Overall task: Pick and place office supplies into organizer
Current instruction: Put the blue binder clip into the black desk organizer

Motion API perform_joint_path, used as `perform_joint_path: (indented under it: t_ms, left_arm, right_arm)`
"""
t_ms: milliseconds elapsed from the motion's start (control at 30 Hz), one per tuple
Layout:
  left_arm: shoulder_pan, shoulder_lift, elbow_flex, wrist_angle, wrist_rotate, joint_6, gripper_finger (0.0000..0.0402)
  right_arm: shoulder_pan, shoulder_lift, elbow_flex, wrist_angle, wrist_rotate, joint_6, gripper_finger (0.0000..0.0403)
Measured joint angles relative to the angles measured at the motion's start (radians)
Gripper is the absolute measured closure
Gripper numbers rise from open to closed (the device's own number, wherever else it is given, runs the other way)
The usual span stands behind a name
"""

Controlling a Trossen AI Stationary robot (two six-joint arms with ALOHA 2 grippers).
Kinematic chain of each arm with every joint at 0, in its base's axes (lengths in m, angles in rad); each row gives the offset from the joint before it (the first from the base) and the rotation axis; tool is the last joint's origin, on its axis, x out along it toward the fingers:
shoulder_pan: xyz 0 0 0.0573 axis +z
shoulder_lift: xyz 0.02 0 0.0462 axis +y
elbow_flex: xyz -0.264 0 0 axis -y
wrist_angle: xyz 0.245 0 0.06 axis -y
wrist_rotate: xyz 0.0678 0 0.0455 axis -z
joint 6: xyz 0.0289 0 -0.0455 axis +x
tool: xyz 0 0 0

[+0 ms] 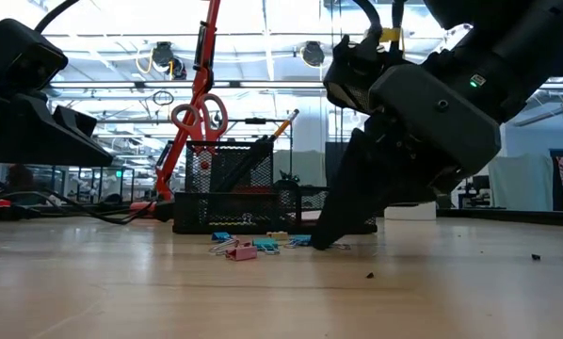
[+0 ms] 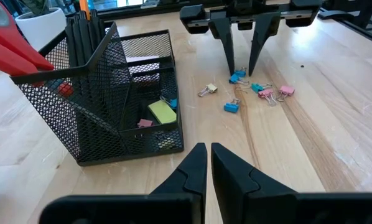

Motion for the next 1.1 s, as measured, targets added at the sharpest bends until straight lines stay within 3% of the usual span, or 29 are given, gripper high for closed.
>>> perform_joint_path:
  t_ms: [267, 600, 1100]
  left_arm:
    - [0.0, 0.0, 0.0, 0.0, 0.0, -0.001, 0.0371]
    - [0.0, 0.0, 0.0, 0.0, 0.0, -0.001, 0.0371]
    - [0.0, 0.0, 0.001, 0.007, 0.0, 0.001, 0.0371]
  right_arm:
    - [0.0, -0.001, 0.0, -0.003, -0.01, 0.002, 0.0363]
    - [-0.007, -0.02, 0.0, 0.06, -0.027, -0.059, 0.0344]
    - [-0.032, -0.19, -0.004, 0.101, -0.004, -0.277, 0.0353]
